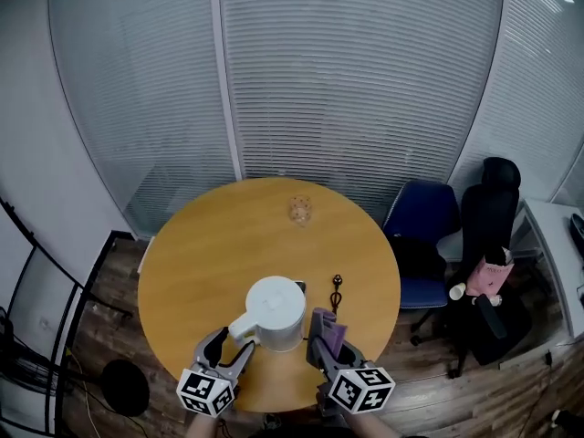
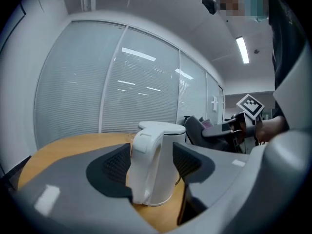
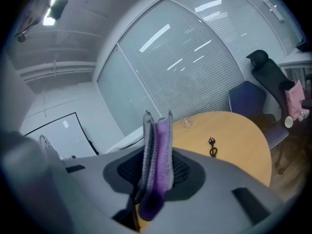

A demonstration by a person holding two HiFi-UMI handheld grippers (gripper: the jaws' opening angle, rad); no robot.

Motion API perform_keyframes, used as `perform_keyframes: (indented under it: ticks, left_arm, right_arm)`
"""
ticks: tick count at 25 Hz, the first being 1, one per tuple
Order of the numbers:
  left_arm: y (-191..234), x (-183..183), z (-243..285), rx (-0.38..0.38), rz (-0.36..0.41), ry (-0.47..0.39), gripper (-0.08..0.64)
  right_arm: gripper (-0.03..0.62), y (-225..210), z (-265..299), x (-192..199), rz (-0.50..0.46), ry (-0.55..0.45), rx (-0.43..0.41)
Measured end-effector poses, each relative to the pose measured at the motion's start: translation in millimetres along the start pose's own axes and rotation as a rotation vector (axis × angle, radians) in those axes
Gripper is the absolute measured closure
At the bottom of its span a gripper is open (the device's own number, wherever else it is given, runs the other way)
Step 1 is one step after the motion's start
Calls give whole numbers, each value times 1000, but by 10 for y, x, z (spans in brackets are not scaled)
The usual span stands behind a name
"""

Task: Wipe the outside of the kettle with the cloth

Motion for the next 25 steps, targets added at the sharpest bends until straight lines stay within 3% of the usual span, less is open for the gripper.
perform_keyframes:
  ticks: [4, 12, 25]
  left_arm:
    - [91, 20, 50, 58, 9, -9, 304]
    - [113, 36, 54, 70, 30, -1, 362]
    - [-5, 38, 27, -1, 36, 6, 390]
  right_arm:
    - [491, 195, 90, -9, 57, -89, 3]
    - [491, 245, 201, 85, 166, -169, 43]
    - [491, -401, 528, 629, 296, -15, 176]
Point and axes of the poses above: the fingertips, and each gripper's own axes: z forward along the fingers, y to its left, x out of its underside, the point moved 10 cm from there along -z, backward along the fingers, and after that the axes turned 9 degrees about z, right-handed, at the moved point
